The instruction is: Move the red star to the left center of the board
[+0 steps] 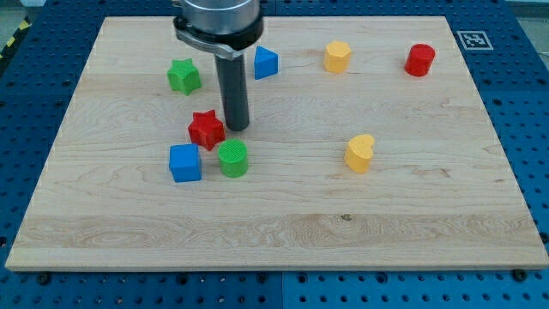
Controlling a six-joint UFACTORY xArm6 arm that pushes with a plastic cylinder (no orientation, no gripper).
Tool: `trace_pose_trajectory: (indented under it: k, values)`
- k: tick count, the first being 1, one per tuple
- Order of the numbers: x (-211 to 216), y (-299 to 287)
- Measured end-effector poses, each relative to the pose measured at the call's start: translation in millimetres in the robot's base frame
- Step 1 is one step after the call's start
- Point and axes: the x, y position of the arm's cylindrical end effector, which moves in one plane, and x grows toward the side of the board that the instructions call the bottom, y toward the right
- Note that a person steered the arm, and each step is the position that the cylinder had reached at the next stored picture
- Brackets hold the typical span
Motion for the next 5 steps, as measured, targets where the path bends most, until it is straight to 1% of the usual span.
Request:
trace_pose_trajectory:
  k: [1, 2, 3, 4, 5]
  values:
    - [15, -6]
    - [31, -37]
    - [35, -102]
    - [-4, -161]
    - [-11, -173]
